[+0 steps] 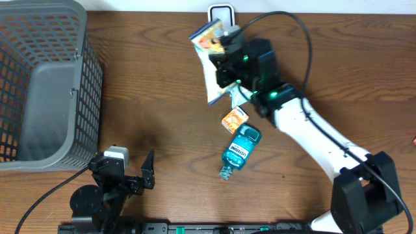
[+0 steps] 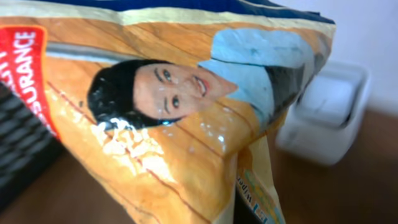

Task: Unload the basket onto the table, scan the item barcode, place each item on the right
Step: 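Carry the snack bag to the white scanner and hold it there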

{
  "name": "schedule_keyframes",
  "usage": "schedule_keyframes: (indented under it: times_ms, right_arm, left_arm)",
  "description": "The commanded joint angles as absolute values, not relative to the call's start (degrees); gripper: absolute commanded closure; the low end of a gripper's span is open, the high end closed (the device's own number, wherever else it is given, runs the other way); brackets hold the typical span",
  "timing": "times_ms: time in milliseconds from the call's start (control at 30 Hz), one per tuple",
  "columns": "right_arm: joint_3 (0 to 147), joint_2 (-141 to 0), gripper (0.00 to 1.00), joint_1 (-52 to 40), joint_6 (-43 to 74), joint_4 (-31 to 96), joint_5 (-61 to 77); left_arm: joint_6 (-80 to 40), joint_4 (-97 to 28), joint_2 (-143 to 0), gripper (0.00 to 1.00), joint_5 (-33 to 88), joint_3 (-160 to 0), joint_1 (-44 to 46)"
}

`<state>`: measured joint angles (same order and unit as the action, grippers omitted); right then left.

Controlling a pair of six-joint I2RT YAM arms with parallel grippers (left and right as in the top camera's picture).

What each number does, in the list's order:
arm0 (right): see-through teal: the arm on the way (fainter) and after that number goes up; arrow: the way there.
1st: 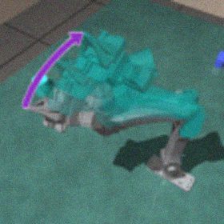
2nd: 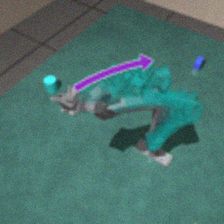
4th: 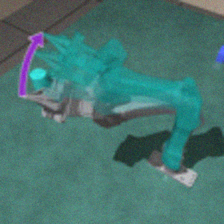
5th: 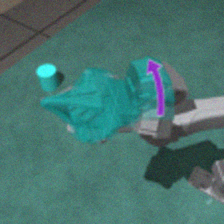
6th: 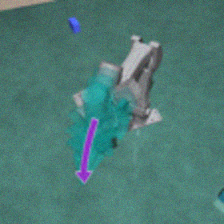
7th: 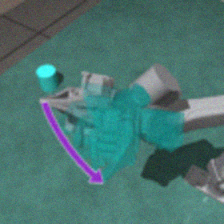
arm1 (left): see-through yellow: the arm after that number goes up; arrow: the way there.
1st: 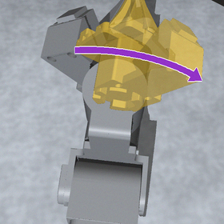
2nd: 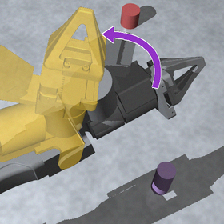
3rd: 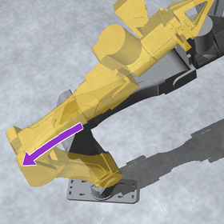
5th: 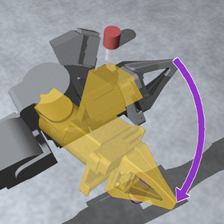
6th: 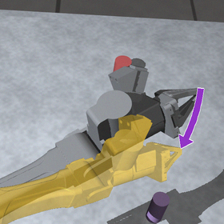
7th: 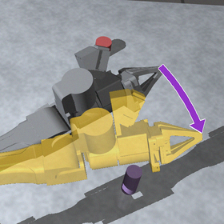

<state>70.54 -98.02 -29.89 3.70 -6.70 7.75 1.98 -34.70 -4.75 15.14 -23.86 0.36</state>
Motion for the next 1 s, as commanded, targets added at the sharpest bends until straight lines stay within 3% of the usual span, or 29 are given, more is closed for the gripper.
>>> schedule_keyframes:
  times_ms: [0, 200, 433, 667, 967]
  right_arm:
    - [71.4, -99.7, 0.98, -31.2, -7.2, -13.2, -10.7]
    - [78.0, -108.3, 0.96, -28.9, -7.4, -17.1, -6.2]
    - [101.4, -124.7, 0.96, -27.9, -11.5, -11.2, -6.6]
    - [123.7, -140.4, 0.95, -26.2, -7.0, -6.1, -7.0]
    - [127.5, -145.8, 0.96, -25.5, -3.3, -5.4, -7.0]
  left_arm:
    - [2.8, -34.7, -4.5, 0.03, 15.9, -24.4, 0.1]
    - [2.8, -34.7, -4.5, 0.03, 15.9, -24.4, 0.1]
    - [2.8, -34.7, -4.5, 0.03, 15.9, -24.4, 0.1]
    - [2.8, -34.7, -4.5, 0.03, 15.9, -24.4, 0.1]
    - [2.8, -34.7, -4.5, 0.03, 15.9, -24.4, 0.1]
